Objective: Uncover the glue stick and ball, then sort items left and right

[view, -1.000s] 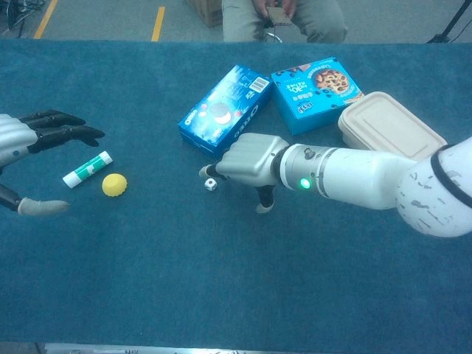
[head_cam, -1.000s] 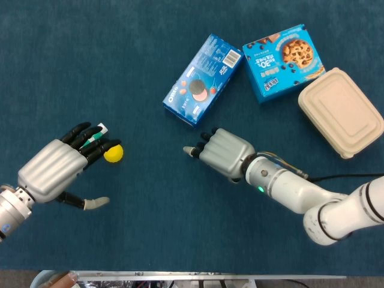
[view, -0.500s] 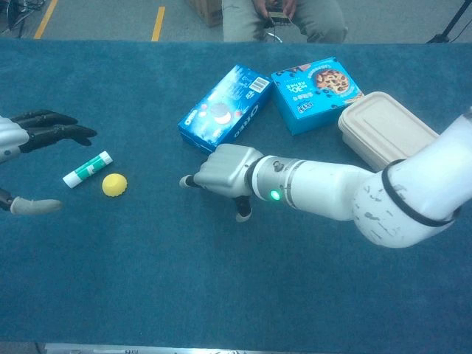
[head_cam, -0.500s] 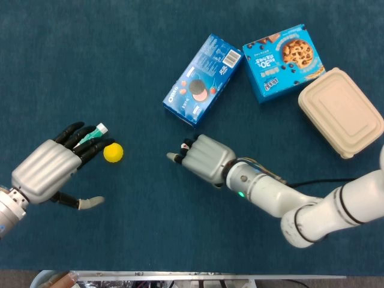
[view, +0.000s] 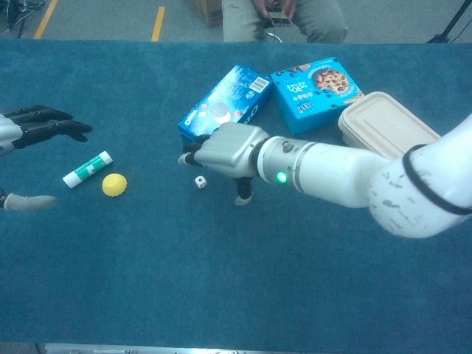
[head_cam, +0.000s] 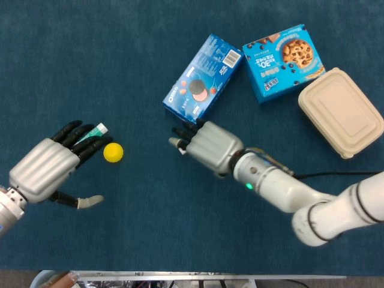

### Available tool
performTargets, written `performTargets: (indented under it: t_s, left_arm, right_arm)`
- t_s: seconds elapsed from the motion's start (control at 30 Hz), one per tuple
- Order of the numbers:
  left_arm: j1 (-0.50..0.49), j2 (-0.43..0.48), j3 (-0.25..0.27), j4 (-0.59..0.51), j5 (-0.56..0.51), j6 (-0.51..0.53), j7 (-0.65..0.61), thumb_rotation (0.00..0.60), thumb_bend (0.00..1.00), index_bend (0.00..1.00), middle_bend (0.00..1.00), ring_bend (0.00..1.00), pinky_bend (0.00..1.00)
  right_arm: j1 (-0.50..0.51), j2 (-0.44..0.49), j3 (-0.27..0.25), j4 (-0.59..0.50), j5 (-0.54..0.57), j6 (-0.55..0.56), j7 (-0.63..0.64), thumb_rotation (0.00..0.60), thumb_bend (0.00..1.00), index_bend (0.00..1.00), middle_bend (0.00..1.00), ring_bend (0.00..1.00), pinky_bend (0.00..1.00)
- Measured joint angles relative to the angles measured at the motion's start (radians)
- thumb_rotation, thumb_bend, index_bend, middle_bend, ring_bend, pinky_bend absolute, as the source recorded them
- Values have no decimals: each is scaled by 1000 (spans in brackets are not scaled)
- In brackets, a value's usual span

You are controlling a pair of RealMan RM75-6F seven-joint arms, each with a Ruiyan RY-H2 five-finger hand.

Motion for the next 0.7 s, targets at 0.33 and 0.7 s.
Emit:
performTargets:
  t_s: [0.33,0.7]
  left_arm:
    - [-74,-21,-15,-29,31,-76,-68,363,168,240,196,14,40]
    - [-222,-135,-40,19,110,-198,-127,598,167,260,186,41,40]
  right_arm:
    - [-96,281,-35,-131,-100,45,107,600,143,0,92,57,161]
    - [-245,568,-84,-217,-251,78,235,600,143,0,119,57,161]
